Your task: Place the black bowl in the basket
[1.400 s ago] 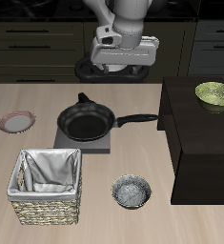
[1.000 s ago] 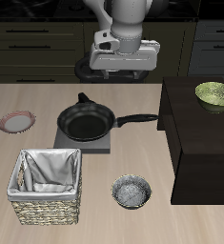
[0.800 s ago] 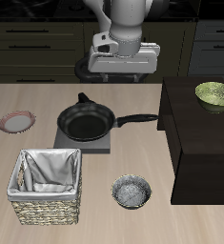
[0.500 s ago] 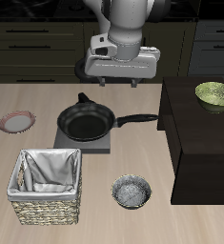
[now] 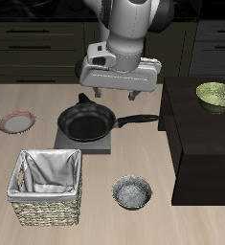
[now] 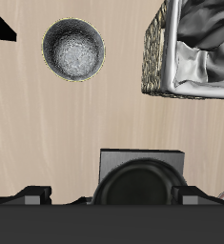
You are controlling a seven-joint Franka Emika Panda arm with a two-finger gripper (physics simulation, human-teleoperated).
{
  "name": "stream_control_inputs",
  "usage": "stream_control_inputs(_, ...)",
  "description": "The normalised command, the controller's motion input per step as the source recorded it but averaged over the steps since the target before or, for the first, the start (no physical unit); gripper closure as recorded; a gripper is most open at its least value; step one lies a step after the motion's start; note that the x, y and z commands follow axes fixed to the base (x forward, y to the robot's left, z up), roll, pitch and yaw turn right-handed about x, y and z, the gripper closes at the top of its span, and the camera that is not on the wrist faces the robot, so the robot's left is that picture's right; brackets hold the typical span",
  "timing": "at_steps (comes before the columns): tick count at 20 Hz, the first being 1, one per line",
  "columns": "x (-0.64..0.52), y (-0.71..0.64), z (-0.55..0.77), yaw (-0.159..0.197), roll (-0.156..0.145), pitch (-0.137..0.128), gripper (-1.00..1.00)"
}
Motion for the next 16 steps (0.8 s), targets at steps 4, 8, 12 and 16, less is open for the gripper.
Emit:
stream_control_inputs(4, 0.38, -0.04, -0.05, -0.007, -0.012, 0.031, -1.00)
stream_control_inputs(8, 0.51, -0.07, -0.04, -0.015, -0.032, 0.000, -1.00)
stream_control_inputs(12, 0.37, 0.03, -0.12, 0.014, -0.008, 0.029, -1.00)
stream_control_inputs(16, 0.28, 0.12, 0.06, -0.030, 0.024, -0.003, -1.00)
